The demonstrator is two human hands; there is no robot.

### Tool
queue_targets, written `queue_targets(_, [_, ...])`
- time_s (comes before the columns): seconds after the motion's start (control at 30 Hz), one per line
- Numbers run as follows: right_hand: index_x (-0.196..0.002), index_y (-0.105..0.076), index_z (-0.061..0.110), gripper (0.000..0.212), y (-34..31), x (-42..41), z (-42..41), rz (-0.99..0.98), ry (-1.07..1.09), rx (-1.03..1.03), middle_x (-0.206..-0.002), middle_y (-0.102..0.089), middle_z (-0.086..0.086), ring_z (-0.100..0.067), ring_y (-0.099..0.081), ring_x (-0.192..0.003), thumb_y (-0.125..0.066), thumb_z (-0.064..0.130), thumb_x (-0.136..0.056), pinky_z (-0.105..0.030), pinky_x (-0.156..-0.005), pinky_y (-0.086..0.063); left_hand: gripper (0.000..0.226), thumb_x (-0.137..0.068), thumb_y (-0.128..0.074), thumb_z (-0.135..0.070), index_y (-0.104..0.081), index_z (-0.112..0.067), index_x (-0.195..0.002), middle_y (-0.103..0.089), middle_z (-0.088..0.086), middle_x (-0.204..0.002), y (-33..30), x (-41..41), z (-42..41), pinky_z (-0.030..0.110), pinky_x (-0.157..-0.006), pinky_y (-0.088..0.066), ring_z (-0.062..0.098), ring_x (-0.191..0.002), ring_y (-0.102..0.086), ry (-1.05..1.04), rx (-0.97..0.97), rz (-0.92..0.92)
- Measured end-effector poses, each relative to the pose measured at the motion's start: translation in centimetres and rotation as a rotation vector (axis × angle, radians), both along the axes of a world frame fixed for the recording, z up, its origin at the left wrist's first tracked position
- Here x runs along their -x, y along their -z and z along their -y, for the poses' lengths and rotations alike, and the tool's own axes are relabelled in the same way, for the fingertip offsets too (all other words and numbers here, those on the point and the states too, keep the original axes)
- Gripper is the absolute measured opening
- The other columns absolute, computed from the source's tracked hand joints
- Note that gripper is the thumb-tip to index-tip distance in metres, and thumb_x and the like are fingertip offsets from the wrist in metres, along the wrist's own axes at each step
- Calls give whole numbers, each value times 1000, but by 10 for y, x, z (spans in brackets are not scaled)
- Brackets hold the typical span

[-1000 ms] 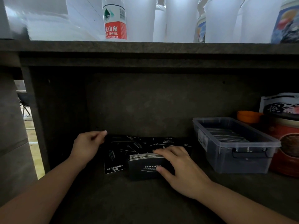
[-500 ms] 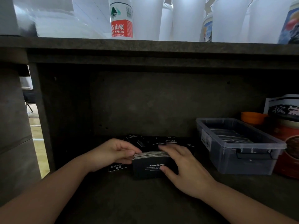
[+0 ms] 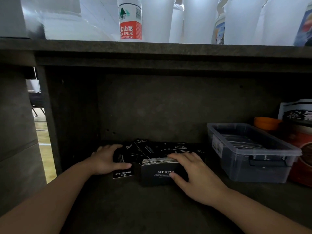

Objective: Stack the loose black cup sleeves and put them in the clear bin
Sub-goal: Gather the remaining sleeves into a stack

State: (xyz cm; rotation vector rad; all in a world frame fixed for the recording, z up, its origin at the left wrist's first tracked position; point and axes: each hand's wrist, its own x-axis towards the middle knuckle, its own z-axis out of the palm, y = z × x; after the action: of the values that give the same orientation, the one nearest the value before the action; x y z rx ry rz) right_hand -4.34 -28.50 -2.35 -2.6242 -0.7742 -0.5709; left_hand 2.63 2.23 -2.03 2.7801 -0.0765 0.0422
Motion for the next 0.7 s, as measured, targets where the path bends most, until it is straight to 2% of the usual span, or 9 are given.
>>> queue_targets(0.03, [-141, -31, 43, 54, 0, 0, 0, 0, 1, 1, -131, -41, 21, 5, -30, -121, -51, 49, -92, -14, -102, -30, 127, -41, -65, -90, -33, -29, -148, -42, 3, -149, -1, -1, -2, 38, -113, -31, 23, -138, -35, -24, 97, 65])
queue_targets(0.1, [-141, -31, 43, 54, 0, 0, 1, 5, 0, 3, -131, -42, 21, 5, -30, -121, -51, 49, -92, -14, -102, -29, 99, -62, -85, -54, -44, -17, -144, -52, 7, -141, -3, -2, -3, 30, -108, -36, 20, -131, -47, -76, 260, 206])
queue_targets(0.2, [-141, -32, 42, 54, 0, 0, 0, 15, -1, 10, -132, -42, 21, 5, -30, -121, -51, 49, -92, -12, -102, -27, 59, -76, -82, -25, -61, -14, -130, -63, 5, -129, -12, -1, -5, 21, -96, -38, 17, -118, -57, -132, 356, 361])
queue_targets(0.3, [-142, -30, 43, 54, 0, 1, 0, 8, -1, 18, -133, -41, 21, 6, -29, -121, -51, 49, -92, -10, -98, -26, 33, -82, -77, -18, -71, -16, -114, -70, -1, -111, -14, 1, -7, 21, -86, -41, 8, -96, -59, -169, 397, 389])
queue_targets(0.4, [-142, -31, 42, 54, -1, 1, 0, 4, -1, 12, -134, -41, 20, 5, -29, -122, -51, 49, -92, -12, -100, -29, 18, -82, -77, -24, -76, -21, -100, -71, -6, -101, -15, 1, -6, 25, -88, -45, 9, -96, -61, -213, 499, 473])
queue_targets(0.47, [-142, -30, 43, 54, 0, 1, -1, 3, -1, 7, -134, -41, 20, 4, -30, -122, -51, 49, -92, -15, -103, -31, 9, -84, -75, -24, -76, -24, -93, -72, -3, -100, -20, 1, -3, 28, -85, -48, 12, -96, -64, -204, 832, 483])
queue_targets(0.53, [-142, -27, 45, 56, -1, 2, -1, 2, -7, 0, -134, -41, 20, 4, -30, -123, -51, 49, -92, -18, -105, -33, 8, -89, -69, -25, -72, -24, -96, -70, -2, -102, -25, 5, 4, 27, -80, -45, 10, -93, -62, -175, 1203, 356])
queue_targets(0.6, [-143, -18, 48, 62, -2, 5, -2, -14, -15, -23, -137, -38, 21, 4, -29, -125, -53, 47, -92, -17, -104, -32, 11, -92, -64, -25, -70, -24, -101, -68, -1, -107, -26, 6, 7, 26, -78, -43, 10, -93, -60, -140, 1389, 276])
queue_targets(0.7, [-144, -5, 52, 74, -4, 8, -3, -45, -24, -62, -142, -30, 22, 4, -25, -130, -56, 44, -91, -15, -104, -27, 13, -93, -61, -20, -67, -20, -105, -65, 3, -110, -23, 7, 11, 19, -60, -50, 12, -91, -61, -50, 1491, 167])
